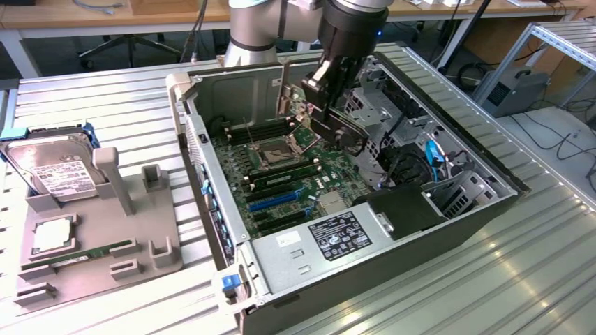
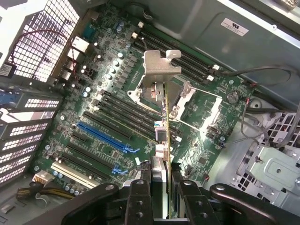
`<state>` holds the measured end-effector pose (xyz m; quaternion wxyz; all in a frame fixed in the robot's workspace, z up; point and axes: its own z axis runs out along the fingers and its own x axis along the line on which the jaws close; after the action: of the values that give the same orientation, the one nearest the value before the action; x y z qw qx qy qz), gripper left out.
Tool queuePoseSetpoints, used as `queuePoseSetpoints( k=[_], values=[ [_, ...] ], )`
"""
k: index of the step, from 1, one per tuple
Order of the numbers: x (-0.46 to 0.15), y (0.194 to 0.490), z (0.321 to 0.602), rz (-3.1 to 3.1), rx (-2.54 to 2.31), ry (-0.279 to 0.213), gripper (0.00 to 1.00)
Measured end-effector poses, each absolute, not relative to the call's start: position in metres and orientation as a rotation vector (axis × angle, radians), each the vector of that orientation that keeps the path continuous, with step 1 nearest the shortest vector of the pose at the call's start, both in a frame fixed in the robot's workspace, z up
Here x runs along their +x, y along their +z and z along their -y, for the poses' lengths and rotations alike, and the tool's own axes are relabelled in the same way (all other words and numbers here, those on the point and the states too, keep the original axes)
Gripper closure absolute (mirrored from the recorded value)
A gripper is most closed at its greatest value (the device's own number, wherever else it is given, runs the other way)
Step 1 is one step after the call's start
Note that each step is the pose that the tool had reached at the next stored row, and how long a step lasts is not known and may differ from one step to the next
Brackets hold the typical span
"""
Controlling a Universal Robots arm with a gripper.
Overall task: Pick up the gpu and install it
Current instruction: 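Insert the gpu into the slot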
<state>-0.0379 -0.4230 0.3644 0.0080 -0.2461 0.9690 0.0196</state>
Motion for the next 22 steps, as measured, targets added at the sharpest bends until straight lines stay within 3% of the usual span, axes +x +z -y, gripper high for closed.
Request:
queuePoseSetpoints(
  k=[22],
  values=[
    [-0.038,0.3644,0.423,-3.013,-0.833,0.061,0.73]
  ],
)
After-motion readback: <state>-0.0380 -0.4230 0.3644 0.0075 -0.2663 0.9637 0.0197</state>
